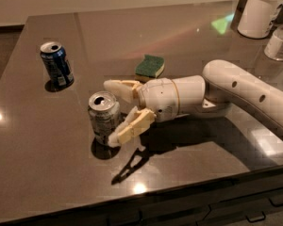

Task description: Place 7up can upright

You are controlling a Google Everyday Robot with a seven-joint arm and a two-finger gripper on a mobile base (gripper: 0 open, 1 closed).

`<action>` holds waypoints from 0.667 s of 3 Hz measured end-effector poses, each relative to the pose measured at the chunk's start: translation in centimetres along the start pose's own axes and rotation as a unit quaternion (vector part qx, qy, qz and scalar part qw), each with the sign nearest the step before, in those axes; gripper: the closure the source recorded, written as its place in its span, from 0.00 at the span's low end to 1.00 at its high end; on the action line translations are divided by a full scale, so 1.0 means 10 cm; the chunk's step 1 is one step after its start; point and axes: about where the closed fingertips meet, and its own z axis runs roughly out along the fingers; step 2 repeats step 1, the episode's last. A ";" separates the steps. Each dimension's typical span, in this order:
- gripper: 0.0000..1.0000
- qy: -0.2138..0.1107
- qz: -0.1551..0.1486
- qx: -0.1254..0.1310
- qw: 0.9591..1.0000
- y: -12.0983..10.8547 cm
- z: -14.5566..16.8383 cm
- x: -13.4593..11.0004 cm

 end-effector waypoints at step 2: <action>0.00 0.000 0.000 0.000 1.000 0.00 0.00 0.00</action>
Offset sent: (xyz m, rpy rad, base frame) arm 0.0000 0.0000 0.0000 0.0000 0.0000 0.0000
